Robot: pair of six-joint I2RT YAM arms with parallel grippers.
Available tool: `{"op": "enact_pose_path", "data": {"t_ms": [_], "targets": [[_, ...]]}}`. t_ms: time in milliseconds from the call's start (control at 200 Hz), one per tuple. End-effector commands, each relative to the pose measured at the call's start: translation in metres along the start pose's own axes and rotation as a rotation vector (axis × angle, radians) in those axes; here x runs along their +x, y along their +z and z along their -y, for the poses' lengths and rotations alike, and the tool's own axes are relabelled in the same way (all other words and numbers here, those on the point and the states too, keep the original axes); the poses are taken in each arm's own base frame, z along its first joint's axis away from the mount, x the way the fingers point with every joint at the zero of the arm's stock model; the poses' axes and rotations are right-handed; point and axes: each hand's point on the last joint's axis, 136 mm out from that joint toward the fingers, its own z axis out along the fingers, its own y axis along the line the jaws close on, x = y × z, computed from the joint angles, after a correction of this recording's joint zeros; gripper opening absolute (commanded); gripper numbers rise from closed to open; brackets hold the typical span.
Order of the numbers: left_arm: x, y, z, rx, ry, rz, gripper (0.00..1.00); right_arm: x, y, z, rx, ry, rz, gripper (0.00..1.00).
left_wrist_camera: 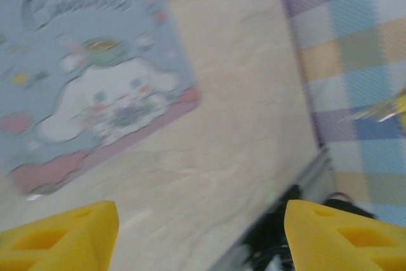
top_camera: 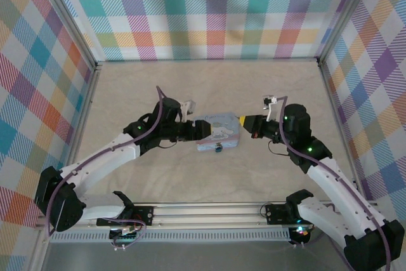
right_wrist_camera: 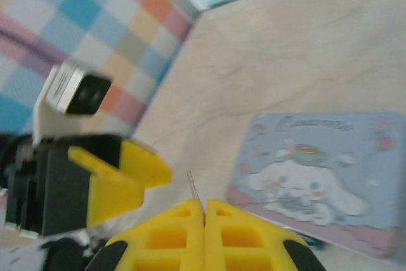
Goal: Unlock a padlock with a key
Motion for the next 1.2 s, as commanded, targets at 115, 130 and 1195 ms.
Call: {"op": "enact_pose_path", "data": {"t_ms": [115, 130, 1195], "targets": [[0.008, 0.019, -0.059, -0.197, -0.072, 0.037, 0.77, 0.008, 0.004, 0.087, 0.445, -0.038, -0.052, 0.00], [0.003, 0.021, -0.057, -0.189, -0.066, 0.056, 0.77, 0.008, 0.004, 0.091, 0.466, -0.037, -0.054, 0.00], [-0.067, 0.097, -0.084, -0.239, -0.109, 0.119, 0.78, 0.079, 0.101, 0.145, 0.707, -0.063, -0.296, 0.00]]}}
